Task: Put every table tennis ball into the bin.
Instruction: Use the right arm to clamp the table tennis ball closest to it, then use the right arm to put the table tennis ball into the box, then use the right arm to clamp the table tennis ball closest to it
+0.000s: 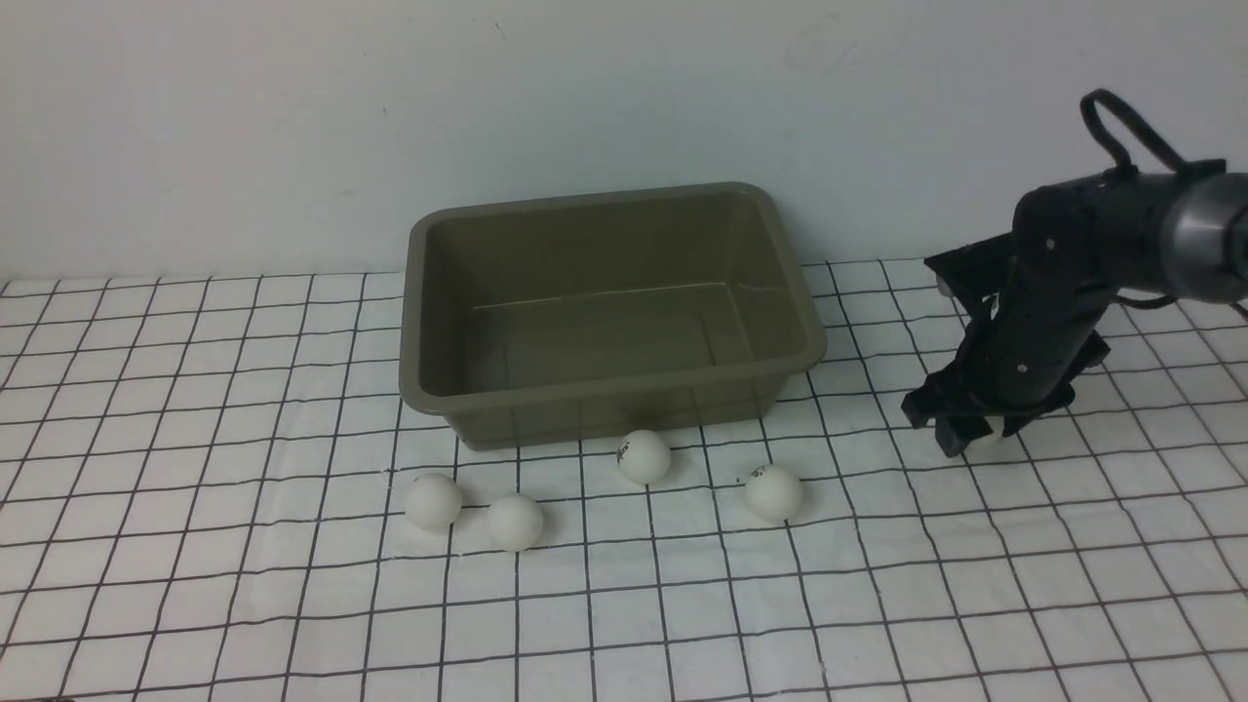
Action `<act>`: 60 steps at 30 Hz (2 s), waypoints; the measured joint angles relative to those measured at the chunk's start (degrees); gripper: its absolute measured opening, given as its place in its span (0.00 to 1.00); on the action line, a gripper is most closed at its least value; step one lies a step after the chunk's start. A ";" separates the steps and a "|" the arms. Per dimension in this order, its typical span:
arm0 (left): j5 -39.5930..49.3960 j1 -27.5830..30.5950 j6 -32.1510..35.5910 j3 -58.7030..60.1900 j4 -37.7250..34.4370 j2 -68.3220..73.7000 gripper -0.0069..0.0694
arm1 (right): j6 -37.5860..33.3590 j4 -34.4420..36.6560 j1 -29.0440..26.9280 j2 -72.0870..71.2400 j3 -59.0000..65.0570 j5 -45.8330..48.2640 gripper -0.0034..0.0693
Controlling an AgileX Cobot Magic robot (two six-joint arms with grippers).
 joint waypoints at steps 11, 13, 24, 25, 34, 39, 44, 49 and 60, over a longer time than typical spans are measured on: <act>0.00 0.00 0.00 0.00 0.00 0.00 0.09 | -1.39 4.30 0.00 0.05 -18.44 13.73 0.54; 0.00 0.00 0.00 0.00 0.00 0.00 0.09 | -3.78 10.31 0.07 0.05 -23.92 15.94 0.54; 0.00 0.00 0.00 0.00 0.00 0.00 0.09 | -8.32 16.22 12.94 4.62 -34.03 14.15 0.54; 0.00 0.00 0.00 0.00 0.00 0.00 0.09 | -8.07 15.40 13.64 5.27 -34.03 13.82 0.54; 0.00 0.00 0.00 0.00 0.00 0.00 0.09 | -6.79 13.44 14.88 10.47 -34.03 9.55 0.54; 0.00 0.00 0.00 0.00 0.00 0.00 0.09 | -6.79 13.44 14.88 12.65 -34.03 8.31 0.54; 0.00 0.00 0.00 0.00 0.00 0.00 0.09 | -6.79 13.44 14.88 13.37 -34.03 6.58 0.59; 0.00 0.00 0.00 0.00 0.00 0.00 0.09 | -6.56 13.69 14.88 13.37 -40.11 9.08 0.62; 0.00 -0.01 0.00 0.00 0.00 0.00 0.09 | -4.39 6.35 14.88 6.08 -45.95 20.28 0.62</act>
